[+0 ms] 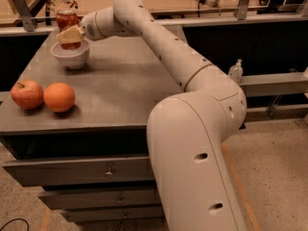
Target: Place coke can into white bowl
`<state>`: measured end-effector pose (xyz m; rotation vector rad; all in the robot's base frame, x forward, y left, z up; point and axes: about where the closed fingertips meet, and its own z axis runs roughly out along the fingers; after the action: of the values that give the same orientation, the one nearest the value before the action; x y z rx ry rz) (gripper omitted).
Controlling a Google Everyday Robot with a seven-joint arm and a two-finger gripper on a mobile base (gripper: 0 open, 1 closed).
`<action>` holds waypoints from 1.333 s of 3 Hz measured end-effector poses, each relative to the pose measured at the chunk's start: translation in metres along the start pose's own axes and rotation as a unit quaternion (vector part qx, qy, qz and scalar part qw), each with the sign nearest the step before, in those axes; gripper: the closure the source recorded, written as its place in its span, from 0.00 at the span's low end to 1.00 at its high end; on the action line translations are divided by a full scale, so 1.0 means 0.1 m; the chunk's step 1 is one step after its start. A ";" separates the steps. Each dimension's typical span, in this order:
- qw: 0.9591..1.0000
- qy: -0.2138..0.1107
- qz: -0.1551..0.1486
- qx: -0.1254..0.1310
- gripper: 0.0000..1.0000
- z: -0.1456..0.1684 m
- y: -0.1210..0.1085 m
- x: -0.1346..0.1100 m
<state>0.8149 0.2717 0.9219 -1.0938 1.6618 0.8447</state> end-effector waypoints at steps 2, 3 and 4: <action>0.999 0.037 -0.004 0.020 0.35 -0.05 -0.02 0.18; 0.997 0.067 -0.038 0.024 0.13 -0.06 0.02 0.18; 0.993 0.082 -0.084 0.029 0.00 -0.12 0.07 0.04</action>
Offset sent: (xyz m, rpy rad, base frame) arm -0.0059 -0.0225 -0.0182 -0.1261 0.0002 -0.0513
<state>0.8035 0.2622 0.9225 -1.2720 1.6895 0.6080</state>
